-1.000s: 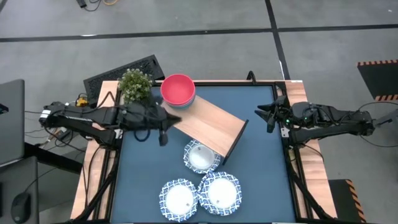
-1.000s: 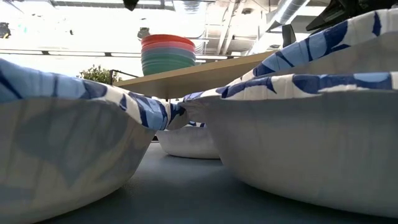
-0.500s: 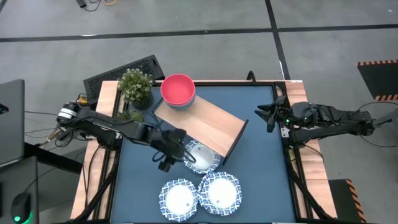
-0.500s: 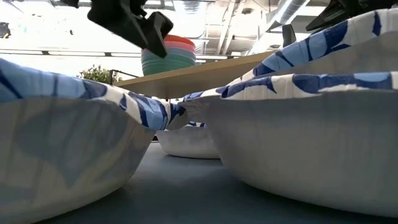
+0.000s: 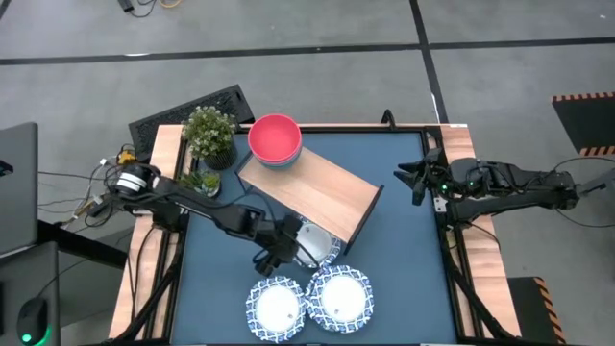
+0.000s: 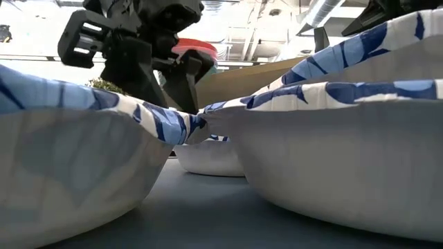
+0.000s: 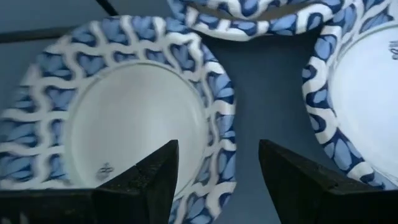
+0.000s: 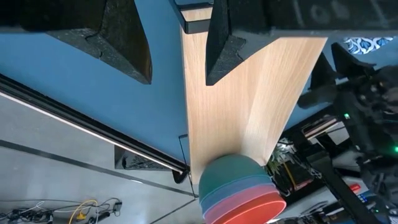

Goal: Place and stack bowls onto a shelf
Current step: Put the top right white bowl on the shelf

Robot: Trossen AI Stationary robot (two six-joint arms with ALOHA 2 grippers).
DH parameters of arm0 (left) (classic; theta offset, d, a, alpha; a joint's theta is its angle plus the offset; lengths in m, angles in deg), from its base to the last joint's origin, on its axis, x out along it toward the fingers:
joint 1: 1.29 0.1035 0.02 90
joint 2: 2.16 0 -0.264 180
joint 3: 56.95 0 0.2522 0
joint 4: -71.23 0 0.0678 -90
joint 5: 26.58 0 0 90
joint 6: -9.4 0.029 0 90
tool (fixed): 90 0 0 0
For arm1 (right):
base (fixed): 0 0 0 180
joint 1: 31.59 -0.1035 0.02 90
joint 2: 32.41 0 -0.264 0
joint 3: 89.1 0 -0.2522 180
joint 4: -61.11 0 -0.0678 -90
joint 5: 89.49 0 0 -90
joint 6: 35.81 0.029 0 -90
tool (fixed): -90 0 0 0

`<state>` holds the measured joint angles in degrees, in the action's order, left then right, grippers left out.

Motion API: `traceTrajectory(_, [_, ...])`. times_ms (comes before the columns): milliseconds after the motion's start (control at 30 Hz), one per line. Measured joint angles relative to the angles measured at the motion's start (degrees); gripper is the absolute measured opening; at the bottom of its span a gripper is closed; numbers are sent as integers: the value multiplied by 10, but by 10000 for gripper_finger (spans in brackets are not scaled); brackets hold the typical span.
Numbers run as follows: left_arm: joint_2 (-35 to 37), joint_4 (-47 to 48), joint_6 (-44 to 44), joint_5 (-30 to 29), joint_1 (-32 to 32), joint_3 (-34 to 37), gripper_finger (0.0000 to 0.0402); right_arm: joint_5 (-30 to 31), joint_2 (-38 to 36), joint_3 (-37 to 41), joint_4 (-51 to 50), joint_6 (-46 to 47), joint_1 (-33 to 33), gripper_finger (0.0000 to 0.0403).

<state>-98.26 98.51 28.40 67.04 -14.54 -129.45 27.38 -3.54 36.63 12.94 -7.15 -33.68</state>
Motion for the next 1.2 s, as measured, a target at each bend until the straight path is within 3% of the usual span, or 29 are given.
traceTrajectory(100, [-14,-7,-1,19,-2,0,207,0,0,0,-1,0,0,177])
traceTrajectory(400, [-46,-13,-22,-27,-4,0,195,0,0,0,-17,-2,0,177])
traceTrajectory(500, [-46,-12,-24,-55,-3,0,172,0,0,0,-18,-2,0,177])
traceTrajectory(667, [-56,-15,-25,-6,-2,0,120,0,0,0,-19,-2,0,177])
traceTrajectory(1000, [-56,-3,-90,-10,-2,0,15,0,0,0,-20,-2,0,177])
traceTrajectory(1200, [-51,72,-136,9,-2,-41,3,0,0,0,-20,-2,0,177])
